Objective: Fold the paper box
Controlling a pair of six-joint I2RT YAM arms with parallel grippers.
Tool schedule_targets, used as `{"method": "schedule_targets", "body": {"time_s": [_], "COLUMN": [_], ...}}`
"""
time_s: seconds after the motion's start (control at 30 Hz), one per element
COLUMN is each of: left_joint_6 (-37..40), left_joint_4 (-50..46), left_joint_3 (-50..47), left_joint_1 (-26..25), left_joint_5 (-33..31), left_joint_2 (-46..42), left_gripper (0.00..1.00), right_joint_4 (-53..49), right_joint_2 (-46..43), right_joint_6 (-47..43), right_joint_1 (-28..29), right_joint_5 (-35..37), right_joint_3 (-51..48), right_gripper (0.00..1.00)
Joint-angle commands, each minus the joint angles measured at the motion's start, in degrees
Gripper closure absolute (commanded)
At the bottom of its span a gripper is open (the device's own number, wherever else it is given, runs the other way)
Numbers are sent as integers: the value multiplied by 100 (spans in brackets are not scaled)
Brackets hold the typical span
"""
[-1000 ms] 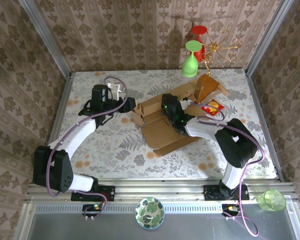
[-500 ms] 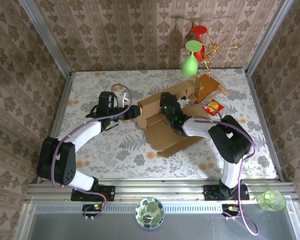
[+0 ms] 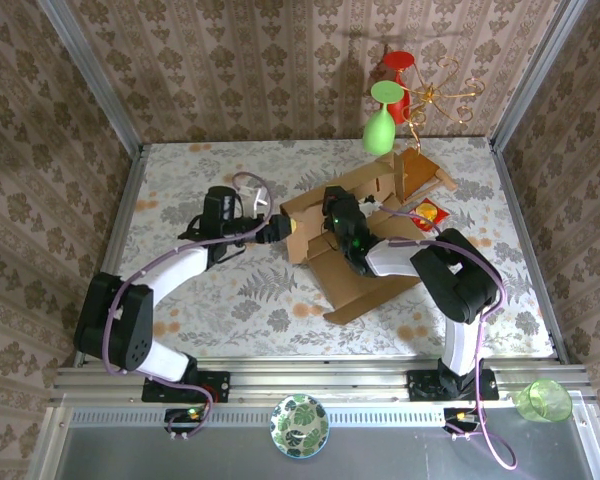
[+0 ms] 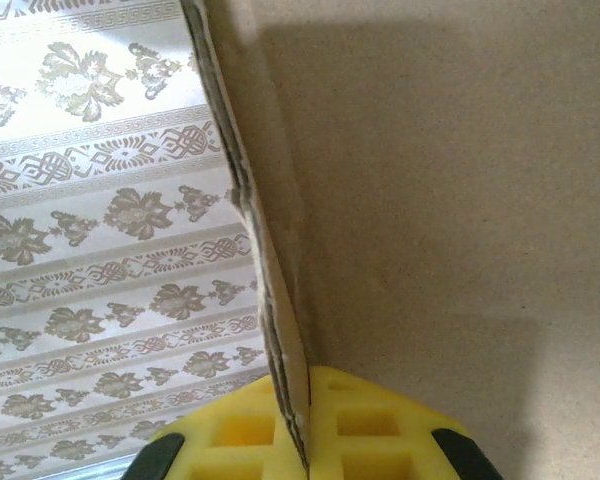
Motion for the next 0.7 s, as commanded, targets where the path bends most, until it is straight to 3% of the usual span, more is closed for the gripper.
{"method": "schedule_targets", "body": {"time_s": [0.0, 0.2, 0.37, 0.67], "left_joint_6": [531, 645, 390, 307], "left_joint_4": [-199, -25, 574, 857], "left_joint_3": [-231, -385, -652, -691], "left_joint_1": [-87, -113, -113, -574], "left_joint_5": [-124, -408, -289, -602], "left_joint_2": [-212, -162, -25, 284], "left_gripper": [40, 38, 38, 41], "right_joint_4": [39, 39, -23, -43], "right_joint_2": [157, 102, 58, 32], "right_joint_6": [2, -6, -34, -29], "right_joint_1": [7, 42, 42, 51], "right_joint_5": [59, 52, 69, 62], "right_joint_3": [-93, -195, -183, -219], "right_gripper": [100, 100, 100, 100]}}
